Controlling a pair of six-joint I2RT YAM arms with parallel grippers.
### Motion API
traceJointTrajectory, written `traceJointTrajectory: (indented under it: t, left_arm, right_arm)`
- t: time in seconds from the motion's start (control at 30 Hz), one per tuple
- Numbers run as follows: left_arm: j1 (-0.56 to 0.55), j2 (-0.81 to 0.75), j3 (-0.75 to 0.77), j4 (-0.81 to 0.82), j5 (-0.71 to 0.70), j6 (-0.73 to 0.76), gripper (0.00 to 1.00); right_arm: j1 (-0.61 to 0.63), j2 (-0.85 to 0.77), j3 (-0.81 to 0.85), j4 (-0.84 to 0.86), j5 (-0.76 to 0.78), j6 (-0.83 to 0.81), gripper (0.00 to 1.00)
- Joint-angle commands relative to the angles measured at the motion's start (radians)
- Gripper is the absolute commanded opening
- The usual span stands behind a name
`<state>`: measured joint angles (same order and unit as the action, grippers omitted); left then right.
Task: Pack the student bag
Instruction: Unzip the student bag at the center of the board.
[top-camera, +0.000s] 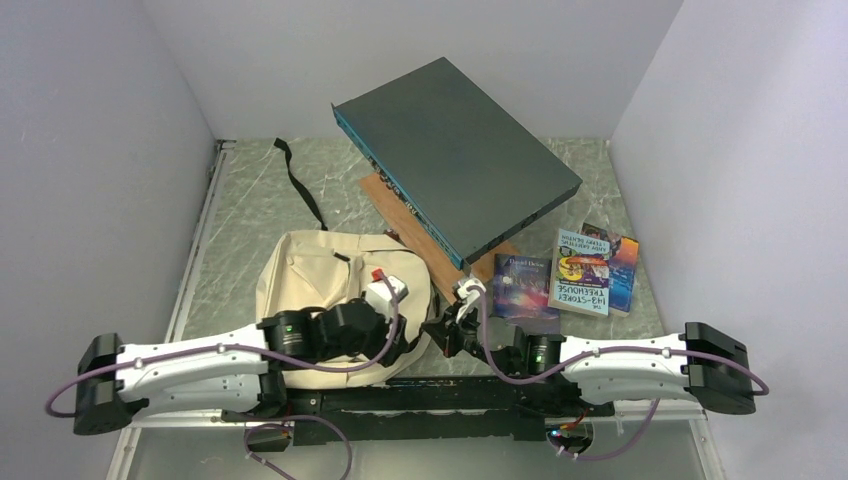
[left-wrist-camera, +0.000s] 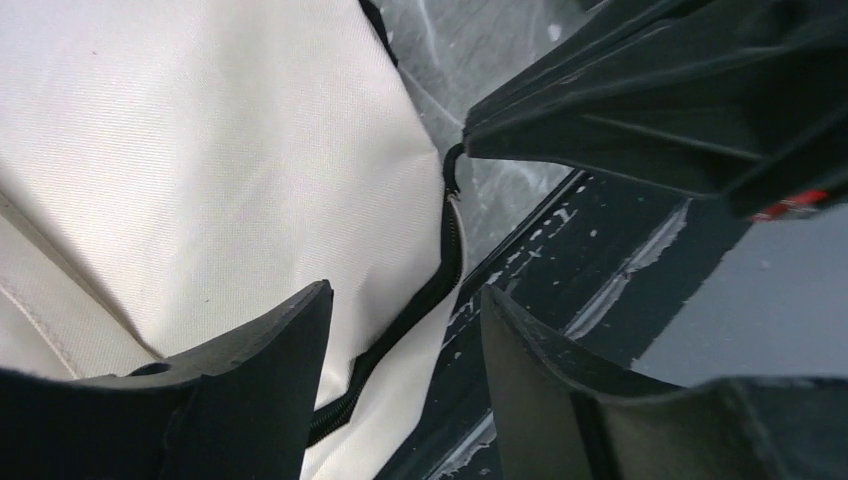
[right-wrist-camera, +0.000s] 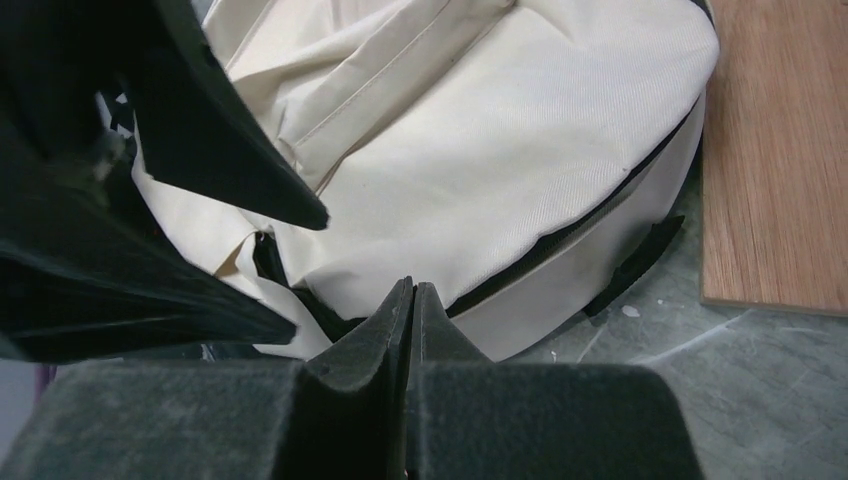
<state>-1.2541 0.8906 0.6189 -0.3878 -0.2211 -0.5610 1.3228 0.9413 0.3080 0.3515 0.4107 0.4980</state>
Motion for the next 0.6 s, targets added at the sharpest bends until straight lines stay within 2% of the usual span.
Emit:
traceJointTrajectory:
  t: [0.0, 0.23, 0.33, 0.37, 0.47, 0.5, 0.57]
  left_arm:
    - [0.01, 0.081, 0.008, 0.075, 0.015, 0.033, 0.6]
    - [0.012, 0.151, -0.013, 0.137, 0.062, 0.031, 0.6]
    - [0.012, 0.182, -0.001, 0.115, 0.032, 0.039, 0.54]
    - [0.012, 0.194, 0.009, 0.104, 0.02, 0.042, 0.48]
    - [0.011, 0.23, 0.028, 0.048, -0.014, 0.045, 0.21]
    - [0.012, 0.234, 0.033, 0.026, -0.026, 0.042, 0.19]
    - [0.01, 0.221, 0.029, -0.003, -0.046, 0.036, 0.02]
  right_arm:
    - [-0.004, -0.04, 0.045, 0.02, 0.023, 0.017, 0.0]
    - [0.002, -0.051, 0.063, -0.024, 0.027, 0.012, 0.0]
    - [0.011, -0.054, 0.076, -0.038, 0.041, 0.0, 0.0]
    - [0.016, -0.053, 0.081, -0.045, 0.05, -0.004, 0.0]
    - [0.038, -0.044, 0.097, -0.069, 0.098, -0.016, 0.0]
    - [0.045, -0.043, 0.1, -0.075, 0.117, -0.018, 0.0]
    - [0.058, -0.044, 0.101, -0.091, 0.162, -0.008, 0.0]
